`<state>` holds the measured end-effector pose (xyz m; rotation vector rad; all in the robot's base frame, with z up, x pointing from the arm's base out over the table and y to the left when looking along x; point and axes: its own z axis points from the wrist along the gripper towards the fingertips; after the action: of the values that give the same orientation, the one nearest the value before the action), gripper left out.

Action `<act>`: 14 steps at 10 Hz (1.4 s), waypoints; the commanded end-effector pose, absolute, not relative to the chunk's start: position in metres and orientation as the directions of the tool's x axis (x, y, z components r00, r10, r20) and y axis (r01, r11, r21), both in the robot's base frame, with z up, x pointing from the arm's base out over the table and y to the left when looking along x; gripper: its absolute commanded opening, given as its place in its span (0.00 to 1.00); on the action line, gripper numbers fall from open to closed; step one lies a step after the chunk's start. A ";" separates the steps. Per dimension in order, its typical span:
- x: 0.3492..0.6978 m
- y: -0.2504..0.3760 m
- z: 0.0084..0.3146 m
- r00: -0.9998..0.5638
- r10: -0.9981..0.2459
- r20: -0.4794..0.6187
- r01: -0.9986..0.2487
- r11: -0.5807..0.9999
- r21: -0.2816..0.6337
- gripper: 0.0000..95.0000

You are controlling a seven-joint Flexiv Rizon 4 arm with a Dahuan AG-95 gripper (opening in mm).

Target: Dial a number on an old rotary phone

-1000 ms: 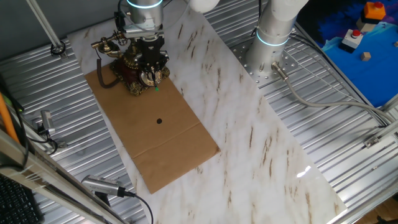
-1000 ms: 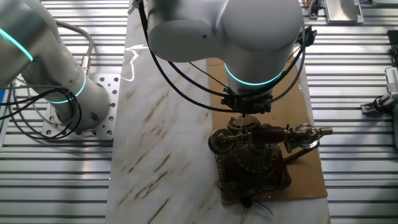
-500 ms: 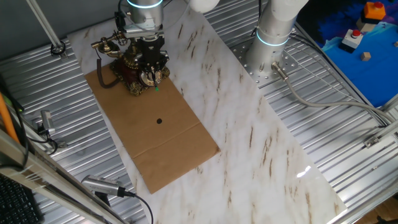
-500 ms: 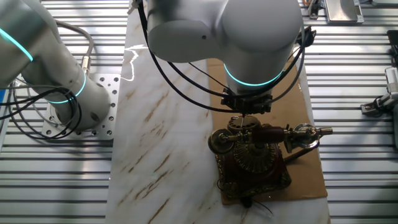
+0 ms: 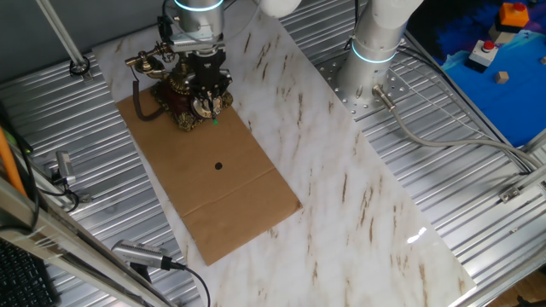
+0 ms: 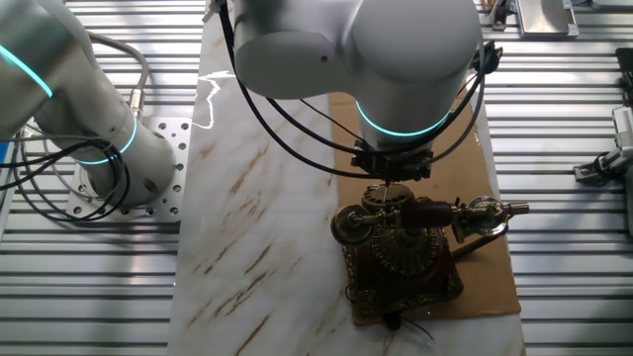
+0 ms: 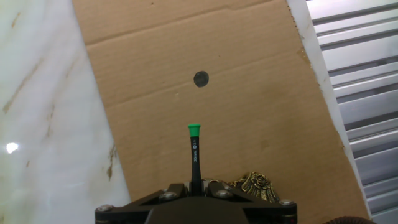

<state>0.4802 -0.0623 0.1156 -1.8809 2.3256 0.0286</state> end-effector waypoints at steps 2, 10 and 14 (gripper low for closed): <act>0.480 -0.062 0.115 -0.205 -0.970 -0.129 -0.973 0.216 -0.079 0.00; 0.496 -0.052 0.122 -0.219 -0.968 -0.121 -0.971 0.229 -0.075 0.00; 0.521 -0.023 0.115 -0.247 -0.964 -0.099 -0.964 0.255 -0.077 0.00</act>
<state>0.5185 -0.0249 0.1154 -1.8468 2.3766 0.0052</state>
